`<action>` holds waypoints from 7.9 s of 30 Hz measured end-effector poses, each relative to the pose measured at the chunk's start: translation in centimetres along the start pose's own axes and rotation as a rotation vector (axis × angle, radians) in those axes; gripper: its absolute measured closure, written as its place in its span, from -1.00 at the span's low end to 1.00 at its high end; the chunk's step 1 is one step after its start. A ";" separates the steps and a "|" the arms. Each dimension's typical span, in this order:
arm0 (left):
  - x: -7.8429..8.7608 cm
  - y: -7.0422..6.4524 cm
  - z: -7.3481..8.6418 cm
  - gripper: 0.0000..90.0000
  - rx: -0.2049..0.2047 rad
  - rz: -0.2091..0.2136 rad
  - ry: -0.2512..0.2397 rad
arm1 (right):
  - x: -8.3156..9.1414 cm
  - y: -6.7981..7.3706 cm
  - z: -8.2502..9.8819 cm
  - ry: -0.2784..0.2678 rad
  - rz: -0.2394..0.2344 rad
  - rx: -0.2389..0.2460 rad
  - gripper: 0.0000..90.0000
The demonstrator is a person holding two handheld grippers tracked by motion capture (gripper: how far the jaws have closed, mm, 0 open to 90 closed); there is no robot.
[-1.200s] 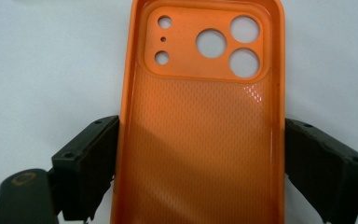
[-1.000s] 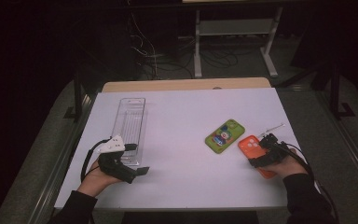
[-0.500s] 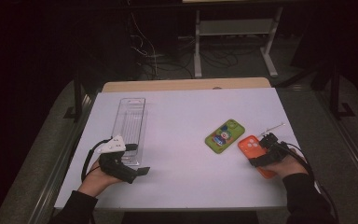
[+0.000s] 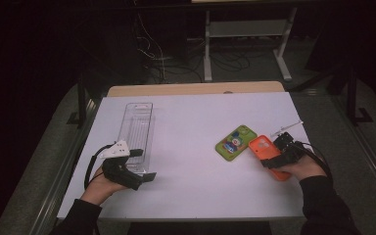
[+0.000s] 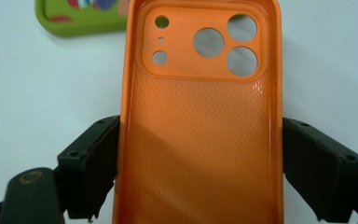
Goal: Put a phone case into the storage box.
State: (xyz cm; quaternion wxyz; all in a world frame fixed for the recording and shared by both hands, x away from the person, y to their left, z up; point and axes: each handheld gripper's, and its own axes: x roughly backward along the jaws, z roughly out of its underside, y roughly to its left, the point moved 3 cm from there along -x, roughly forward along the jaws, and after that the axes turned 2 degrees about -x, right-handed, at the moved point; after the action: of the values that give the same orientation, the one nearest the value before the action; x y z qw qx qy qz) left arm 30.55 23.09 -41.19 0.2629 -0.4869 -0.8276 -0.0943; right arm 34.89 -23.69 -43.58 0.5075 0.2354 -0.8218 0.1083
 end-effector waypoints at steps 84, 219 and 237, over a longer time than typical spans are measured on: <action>-9.8 -4.5 -7.8 -1.00 -0.345 0.341 0.185 | -1.5 14.7 -6.2 0.025 -0.403 0.775 -0.67; -11.6 -3.0 -5.1 -0.65 -0.048 -0.046 0.362 | -2.3 10.1 -2.8 -0.354 -0.118 0.204 -0.99; -11.6 -3.0 -5.1 -0.65 -0.053 -0.042 0.365 | -2.1 11.0 -2.9 -0.399 0.026 0.376 -0.99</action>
State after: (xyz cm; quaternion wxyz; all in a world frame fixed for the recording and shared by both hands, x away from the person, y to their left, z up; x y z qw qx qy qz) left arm 34.19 10.71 -42.66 0.3936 -0.4510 -0.7735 -0.2083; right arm 32.48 -12.38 -43.45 0.2818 0.3315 -0.8739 0.2170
